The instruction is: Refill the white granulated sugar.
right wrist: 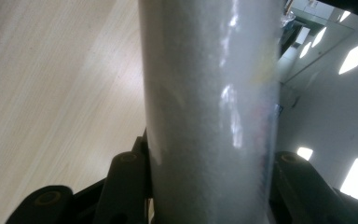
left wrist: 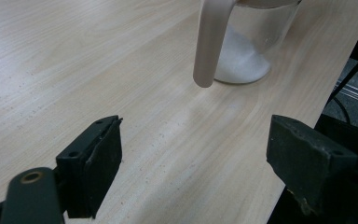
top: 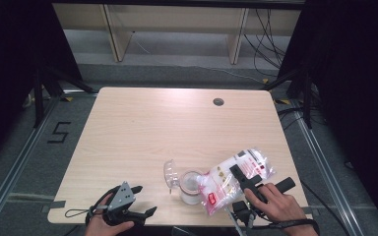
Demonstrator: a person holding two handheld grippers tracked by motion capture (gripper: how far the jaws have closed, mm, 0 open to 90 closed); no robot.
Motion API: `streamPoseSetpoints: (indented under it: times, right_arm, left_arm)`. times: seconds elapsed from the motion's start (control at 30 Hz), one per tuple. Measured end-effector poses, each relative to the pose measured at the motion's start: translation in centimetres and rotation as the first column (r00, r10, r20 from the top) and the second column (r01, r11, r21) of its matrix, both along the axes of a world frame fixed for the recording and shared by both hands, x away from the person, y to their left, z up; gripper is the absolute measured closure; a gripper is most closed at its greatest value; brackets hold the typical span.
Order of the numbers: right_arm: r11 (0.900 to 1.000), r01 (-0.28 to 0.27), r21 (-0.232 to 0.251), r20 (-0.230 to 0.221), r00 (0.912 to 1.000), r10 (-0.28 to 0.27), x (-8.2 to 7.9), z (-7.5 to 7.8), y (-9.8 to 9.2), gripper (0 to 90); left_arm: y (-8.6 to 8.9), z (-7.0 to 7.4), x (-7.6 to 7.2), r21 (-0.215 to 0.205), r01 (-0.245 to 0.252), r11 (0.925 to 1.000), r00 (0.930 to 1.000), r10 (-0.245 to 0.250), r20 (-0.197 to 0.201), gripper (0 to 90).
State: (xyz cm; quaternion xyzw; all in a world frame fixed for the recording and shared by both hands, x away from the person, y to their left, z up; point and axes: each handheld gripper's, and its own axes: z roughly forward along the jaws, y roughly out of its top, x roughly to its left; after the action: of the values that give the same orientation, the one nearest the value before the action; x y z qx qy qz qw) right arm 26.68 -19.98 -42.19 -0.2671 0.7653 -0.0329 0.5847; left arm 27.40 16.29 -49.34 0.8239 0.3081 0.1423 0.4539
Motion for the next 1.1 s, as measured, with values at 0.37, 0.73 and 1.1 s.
streamPoseSetpoints:
  times: [0.37, 0.73, 1.1]
  right_arm:
    - [1.0, -0.017, -0.001, 0.001, 0.9998, 0.017, 0.01, 0.06, -0.01, 63.5]
    - [1.0, -0.014, 0.015, -0.008, 0.9999, 0.014, 0.02, 0.0, -0.04, 64.0]
    - [1.0, -0.012, 0.017, -0.007, 0.9999, 0.012, 0.02, 0.1, -0.09, 64.3]
  left_arm:
    - [-0.01, 0.03, -0.05, -0.007, -0.007, 1.0, 1.0, 0.007, -0.005, 18.0]
    - [-0.11, -0.02, -0.07, -0.013, -0.007, 0.9999, 1.0, 0.007, -0.004, 18.0]
    - [0.0, 0.03, -0.03, 0.003, 0.0, 1.0, 1.0, 0.0, -0.002, 17.9]
